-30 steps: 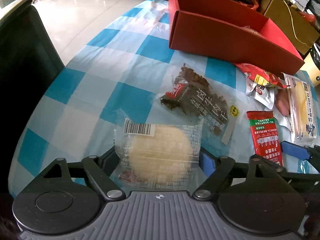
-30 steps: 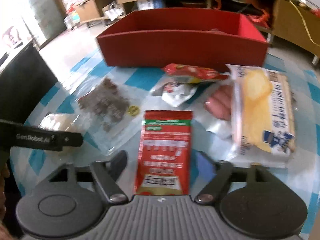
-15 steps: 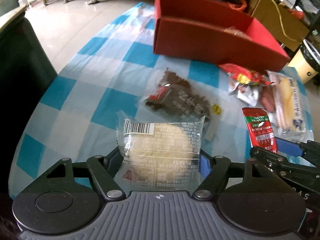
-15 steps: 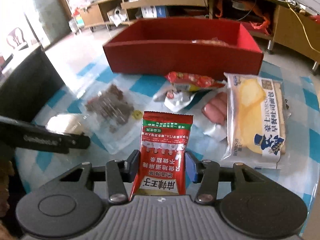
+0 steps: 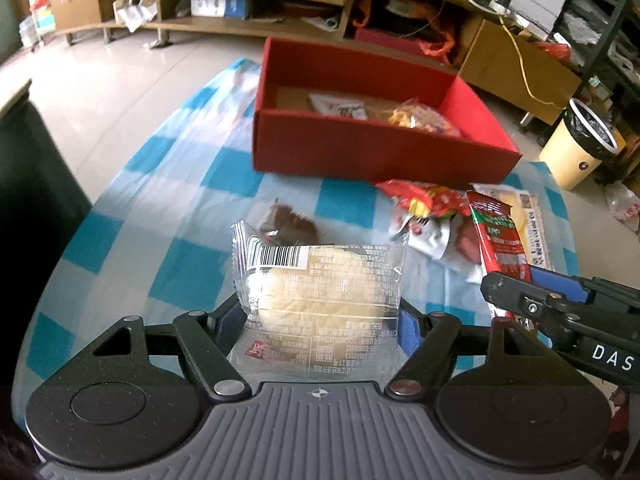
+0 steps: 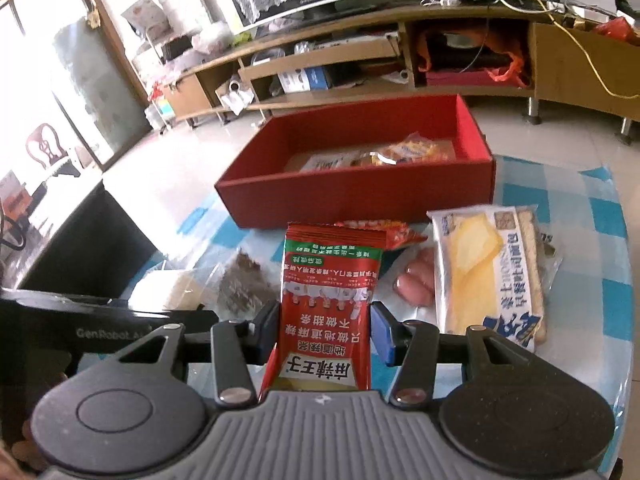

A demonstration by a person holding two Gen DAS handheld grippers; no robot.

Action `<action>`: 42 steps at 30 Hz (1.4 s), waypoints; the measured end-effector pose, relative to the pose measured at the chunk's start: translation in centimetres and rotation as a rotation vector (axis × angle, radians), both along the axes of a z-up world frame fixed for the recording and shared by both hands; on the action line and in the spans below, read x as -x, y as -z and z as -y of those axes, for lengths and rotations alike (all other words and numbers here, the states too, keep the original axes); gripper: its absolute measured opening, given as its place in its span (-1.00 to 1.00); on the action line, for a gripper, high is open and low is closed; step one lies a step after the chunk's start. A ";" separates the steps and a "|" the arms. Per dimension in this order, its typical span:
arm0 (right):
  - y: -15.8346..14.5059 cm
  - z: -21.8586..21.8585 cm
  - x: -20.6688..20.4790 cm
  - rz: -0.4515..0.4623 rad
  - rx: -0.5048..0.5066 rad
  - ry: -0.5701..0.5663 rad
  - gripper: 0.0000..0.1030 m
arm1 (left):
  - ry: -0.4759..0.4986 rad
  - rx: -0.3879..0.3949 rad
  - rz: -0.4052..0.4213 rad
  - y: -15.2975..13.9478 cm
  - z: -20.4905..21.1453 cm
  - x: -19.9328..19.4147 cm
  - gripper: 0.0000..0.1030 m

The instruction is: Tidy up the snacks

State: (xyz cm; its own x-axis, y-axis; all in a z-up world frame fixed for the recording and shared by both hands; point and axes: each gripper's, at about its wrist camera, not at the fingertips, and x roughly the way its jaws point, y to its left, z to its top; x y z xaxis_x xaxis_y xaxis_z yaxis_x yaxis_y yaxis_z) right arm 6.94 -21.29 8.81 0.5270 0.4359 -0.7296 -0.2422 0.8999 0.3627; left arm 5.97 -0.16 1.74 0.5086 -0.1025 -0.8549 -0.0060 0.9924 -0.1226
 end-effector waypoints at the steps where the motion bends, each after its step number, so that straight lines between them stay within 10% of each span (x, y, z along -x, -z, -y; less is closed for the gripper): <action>1: -0.1 0.1 -0.1 0.003 -0.003 0.005 -0.07 | 0.004 -0.001 0.004 -0.1 0.2 -0.2 0.54; 42: -2.6 2.8 -11.5 0.131 -0.007 0.102 -0.07 | 0.016 -0.054 0.117 -2.7 4.5 -12.3 0.55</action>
State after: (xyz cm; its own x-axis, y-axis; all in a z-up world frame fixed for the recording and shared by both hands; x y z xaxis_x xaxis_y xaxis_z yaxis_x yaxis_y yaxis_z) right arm 18.48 -24.05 11.38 0.6588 0.3801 -0.6492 -0.1954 0.9198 0.3402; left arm 18.23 -4.70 4.46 0.6035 -0.0671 -0.7945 0.0213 0.9975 -0.0680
